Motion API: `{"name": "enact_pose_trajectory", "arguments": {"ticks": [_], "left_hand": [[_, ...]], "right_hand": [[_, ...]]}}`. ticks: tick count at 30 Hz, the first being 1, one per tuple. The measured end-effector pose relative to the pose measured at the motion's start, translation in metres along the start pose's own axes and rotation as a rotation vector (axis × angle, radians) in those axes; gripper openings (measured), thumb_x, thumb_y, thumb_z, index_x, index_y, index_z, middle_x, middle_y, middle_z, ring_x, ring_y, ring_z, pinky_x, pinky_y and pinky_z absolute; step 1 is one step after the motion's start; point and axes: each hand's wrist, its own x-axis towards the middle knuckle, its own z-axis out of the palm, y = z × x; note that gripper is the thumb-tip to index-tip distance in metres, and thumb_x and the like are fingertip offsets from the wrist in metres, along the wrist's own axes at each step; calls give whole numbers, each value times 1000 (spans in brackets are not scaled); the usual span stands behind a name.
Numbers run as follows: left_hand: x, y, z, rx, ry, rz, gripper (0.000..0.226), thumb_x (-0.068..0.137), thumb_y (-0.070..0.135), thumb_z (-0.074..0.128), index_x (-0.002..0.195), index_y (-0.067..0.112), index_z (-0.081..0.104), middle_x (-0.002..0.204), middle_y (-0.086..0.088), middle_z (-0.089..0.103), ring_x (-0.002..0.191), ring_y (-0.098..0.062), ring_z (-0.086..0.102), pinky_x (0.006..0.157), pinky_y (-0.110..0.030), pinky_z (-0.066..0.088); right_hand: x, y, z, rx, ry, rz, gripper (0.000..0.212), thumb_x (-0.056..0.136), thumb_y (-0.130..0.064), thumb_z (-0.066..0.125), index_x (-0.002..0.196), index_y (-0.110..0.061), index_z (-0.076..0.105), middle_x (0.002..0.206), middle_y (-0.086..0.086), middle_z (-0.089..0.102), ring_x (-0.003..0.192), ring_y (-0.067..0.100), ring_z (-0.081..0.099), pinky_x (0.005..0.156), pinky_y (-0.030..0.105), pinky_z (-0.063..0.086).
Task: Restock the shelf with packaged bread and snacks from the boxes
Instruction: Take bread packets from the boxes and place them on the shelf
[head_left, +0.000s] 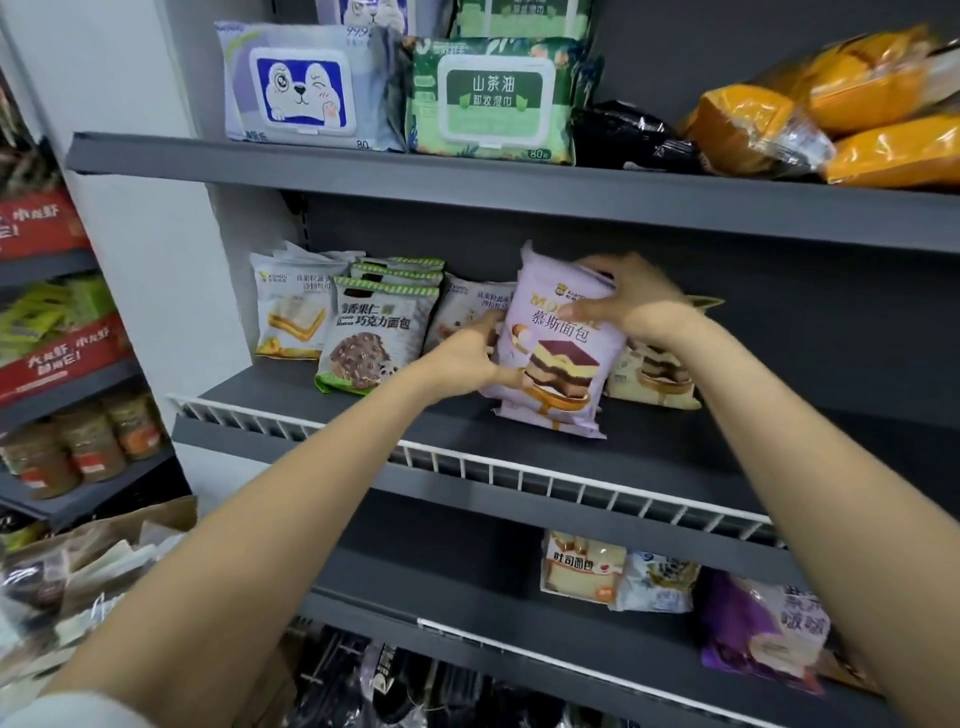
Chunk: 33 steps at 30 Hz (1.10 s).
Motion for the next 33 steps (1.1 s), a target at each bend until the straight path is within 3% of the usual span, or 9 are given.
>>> {"name": "enact_pose_trajectory", "arguments": {"ticks": [3, 7, 9, 13, 16, 19, 21, 25, 33], "left_hand": [[2, -8, 15, 9, 27, -64, 65, 75, 12, 77, 129, 9, 42, 121, -6, 58, 116, -24, 55, 91, -33, 48], [0, -20, 36, 24, -75, -199, 63, 79, 14, 74, 133, 11, 42, 128, -6, 55, 120, -23, 52, 89, -33, 49], [0, -20, 39, 22, -37, -184, 62, 79, 10, 74, 133, 8, 41, 127, -5, 53, 122, -20, 48, 91, -26, 43], [-1, -11, 37, 127, 61, -169, 59, 76, 9, 75, 127, 4, 45, 117, -12, 60, 111, -27, 56, 86, -28, 45], [-10, -7, 33, 213, 215, -135, 35, 84, 8, 64, 117, 0, 55, 110, -16, 65, 107, -29, 60, 77, -24, 42], [-34, -12, 18, 370, 403, -102, 30, 87, 8, 55, 117, 2, 54, 111, -14, 65, 106, -30, 59, 84, -33, 48], [-60, -22, 3, 445, 502, -85, 27, 88, 9, 54, 115, 7, 55, 109, -12, 65, 101, -31, 61, 82, -41, 51], [-134, -53, -33, 585, 657, -183, 28, 89, 15, 50, 117, 11, 53, 105, -11, 65, 96, -32, 60, 74, -43, 51], [-326, -167, -135, 679, 654, -603, 19, 90, 22, 47, 95, 9, 60, 89, -10, 68, 88, -30, 61, 65, -34, 43]], "right_hand": [[6, 6, 25, -286, 67, -20, 60, 85, -33, 66, 138, -30, 40, 140, 3, 48, 128, 27, 44, 104, 44, 38], [-9, 22, 69, -580, 147, -137, 61, 88, -30, 60, 143, -23, 35, 143, 6, 38, 133, 28, 32, 109, 39, 26], [-14, 30, 81, -594, 165, -157, 69, 85, -36, 62, 144, -18, 31, 141, 8, 39, 130, 29, 34, 109, 36, 24], [-17, 31, 81, -550, 188, -169, 73, 84, -36, 64, 144, -16, 29, 141, 8, 37, 131, 29, 32, 111, 35, 19], [-23, 23, 84, -505, 240, -200, 63, 87, -29, 61, 142, -14, 35, 142, 8, 37, 132, 29, 32, 112, 34, 21], [-31, 6, 96, -352, 278, -303, 48, 88, -15, 55, 135, -13, 46, 140, 6, 43, 128, 26, 38, 105, 33, 32], [-36, -13, 111, -234, 217, -358, 40, 91, -13, 50, 131, -13, 50, 132, 6, 47, 124, 24, 40, 96, 36, 40], [-51, -72, 156, -89, 76, -425, 28, 94, -17, 46, 118, -13, 59, 118, 7, 53, 116, 23, 45, 89, 38, 45], [-113, -221, 310, 20, -352, -561, 27, 95, -17, 44, 112, -15, 64, 115, 5, 63, 106, 24, 58, 75, 31, 46]]}}
